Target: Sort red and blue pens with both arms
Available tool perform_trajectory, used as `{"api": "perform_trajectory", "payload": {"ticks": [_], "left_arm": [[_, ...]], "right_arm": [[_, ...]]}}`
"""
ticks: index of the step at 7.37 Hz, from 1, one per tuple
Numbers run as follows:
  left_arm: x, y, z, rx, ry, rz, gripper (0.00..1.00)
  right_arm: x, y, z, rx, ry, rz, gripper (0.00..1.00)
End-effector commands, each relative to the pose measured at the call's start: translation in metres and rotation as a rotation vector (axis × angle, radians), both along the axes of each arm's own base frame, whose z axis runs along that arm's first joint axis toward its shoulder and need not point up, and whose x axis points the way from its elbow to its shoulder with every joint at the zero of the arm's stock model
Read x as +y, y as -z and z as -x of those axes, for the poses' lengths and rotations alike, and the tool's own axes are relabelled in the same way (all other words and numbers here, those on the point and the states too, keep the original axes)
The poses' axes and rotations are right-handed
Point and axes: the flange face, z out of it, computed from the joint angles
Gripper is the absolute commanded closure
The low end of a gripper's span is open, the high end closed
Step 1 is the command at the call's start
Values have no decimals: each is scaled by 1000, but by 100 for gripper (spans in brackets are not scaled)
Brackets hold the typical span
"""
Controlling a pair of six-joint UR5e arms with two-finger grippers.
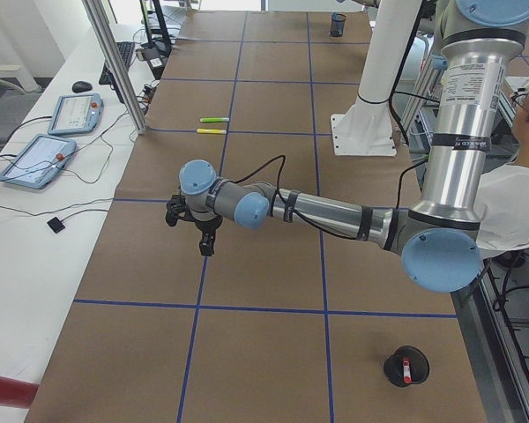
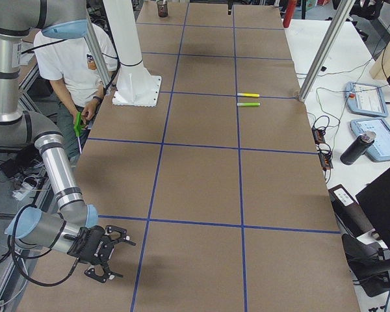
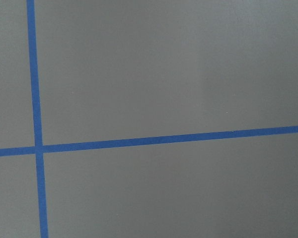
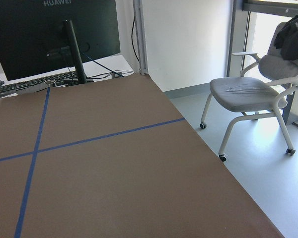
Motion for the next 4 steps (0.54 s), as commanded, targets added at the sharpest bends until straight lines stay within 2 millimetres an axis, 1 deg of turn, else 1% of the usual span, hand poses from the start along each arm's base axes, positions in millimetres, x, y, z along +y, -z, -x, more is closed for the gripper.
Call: {"api": "perform_trajectory", "payload": {"ticks": [1,2,3,4], "left_arm": [[0,-1,2,-4,3,-3,1],[3,-2,5,-5,3,-10,1],[4,0,6,-5,2,-18,1],[4,1,8,-6,6,-24,1]], "right_arm": [[-108,17,-9,-28,219,42,0],[-168,27,-1,-37,324,68,0],[-227,41,18,-35,426,88,0],[-280,58,32,-51,489,136,0]]}}
